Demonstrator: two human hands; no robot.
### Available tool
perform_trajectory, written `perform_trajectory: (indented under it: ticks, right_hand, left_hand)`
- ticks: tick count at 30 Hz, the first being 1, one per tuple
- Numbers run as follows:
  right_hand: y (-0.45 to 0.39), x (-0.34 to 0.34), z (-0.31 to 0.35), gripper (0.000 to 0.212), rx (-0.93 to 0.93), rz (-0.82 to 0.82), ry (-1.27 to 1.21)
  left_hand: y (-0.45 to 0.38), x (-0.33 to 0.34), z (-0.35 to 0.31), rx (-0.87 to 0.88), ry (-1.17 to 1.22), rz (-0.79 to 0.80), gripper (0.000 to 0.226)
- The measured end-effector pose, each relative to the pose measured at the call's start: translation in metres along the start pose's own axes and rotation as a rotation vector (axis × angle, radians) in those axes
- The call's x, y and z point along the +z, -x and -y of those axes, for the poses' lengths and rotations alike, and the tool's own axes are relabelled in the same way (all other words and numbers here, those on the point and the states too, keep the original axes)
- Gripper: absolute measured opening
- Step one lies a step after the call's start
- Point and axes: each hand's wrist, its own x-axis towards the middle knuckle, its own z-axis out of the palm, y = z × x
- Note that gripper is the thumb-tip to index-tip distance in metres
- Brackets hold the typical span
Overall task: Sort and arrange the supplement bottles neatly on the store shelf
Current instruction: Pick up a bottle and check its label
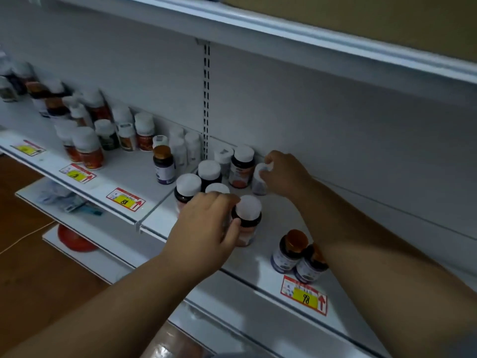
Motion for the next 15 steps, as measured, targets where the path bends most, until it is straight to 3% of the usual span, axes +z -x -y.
perform_trajectory:
  ticks: [4,8,11,15]
  right_hand:
    - [-0.038,0.034,-0.005,0.041,0.037,0.031,0.176]
    - [-0.038,0.051,-0.014,0.032,0.165,-0.089,0.143]
    - [-0.005,0.028,-0.002,0.030,0.243,-0.243,-0.124]
    - [0.067,-0.004,0.044,0.012,0.236,-0.450,-0.725]
  left_hand:
    - [-0.016,-0.003,0.011,0.038,0.006,-0.007,0.036]
    - [-0.019,-0.008,0.027,0.072,0.036,0.011,0.035]
    - [-0.025,-0.021,0.042,0.089,0.094,0.025,0.033]
    - [-0.024,-0.037,0.050,0.070,0.334,0.036,0.036]
